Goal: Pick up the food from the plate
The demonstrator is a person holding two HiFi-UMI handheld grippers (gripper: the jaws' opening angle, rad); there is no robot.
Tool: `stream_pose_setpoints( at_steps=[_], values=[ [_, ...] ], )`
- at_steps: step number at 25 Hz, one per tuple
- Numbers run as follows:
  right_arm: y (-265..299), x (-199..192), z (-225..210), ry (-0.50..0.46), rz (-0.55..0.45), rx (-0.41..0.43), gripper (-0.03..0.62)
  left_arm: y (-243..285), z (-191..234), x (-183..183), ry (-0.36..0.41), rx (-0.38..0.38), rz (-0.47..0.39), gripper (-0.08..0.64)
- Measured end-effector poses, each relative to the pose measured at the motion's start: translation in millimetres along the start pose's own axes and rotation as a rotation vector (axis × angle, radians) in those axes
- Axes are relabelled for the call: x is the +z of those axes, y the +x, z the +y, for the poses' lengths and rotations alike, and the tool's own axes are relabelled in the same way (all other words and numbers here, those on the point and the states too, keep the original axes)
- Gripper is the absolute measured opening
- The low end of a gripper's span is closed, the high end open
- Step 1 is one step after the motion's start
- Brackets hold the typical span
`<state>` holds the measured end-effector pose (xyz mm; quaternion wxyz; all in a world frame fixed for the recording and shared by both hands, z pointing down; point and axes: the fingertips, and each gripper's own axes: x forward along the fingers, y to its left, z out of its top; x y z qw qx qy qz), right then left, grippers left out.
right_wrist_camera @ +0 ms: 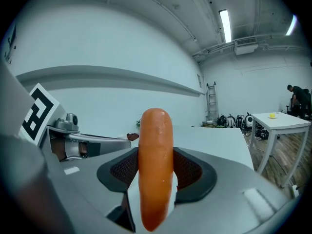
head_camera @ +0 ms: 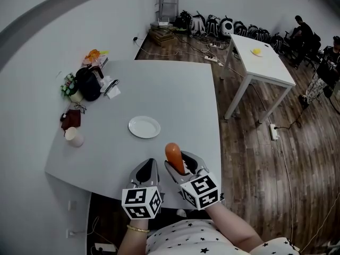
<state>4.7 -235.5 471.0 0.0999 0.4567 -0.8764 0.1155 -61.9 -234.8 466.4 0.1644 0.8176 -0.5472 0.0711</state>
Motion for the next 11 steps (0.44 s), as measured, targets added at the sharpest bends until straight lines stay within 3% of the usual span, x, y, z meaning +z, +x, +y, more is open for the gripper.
stream_pose_setpoints(
  at_steps=[11],
  values=[
    [-8.0, 4.7, -4.7, -0.008, -0.02, 0.001, 0.218, 1.0, -9.6, 2.9, 0.002, 0.003, -0.008, 0.008]
  ],
)
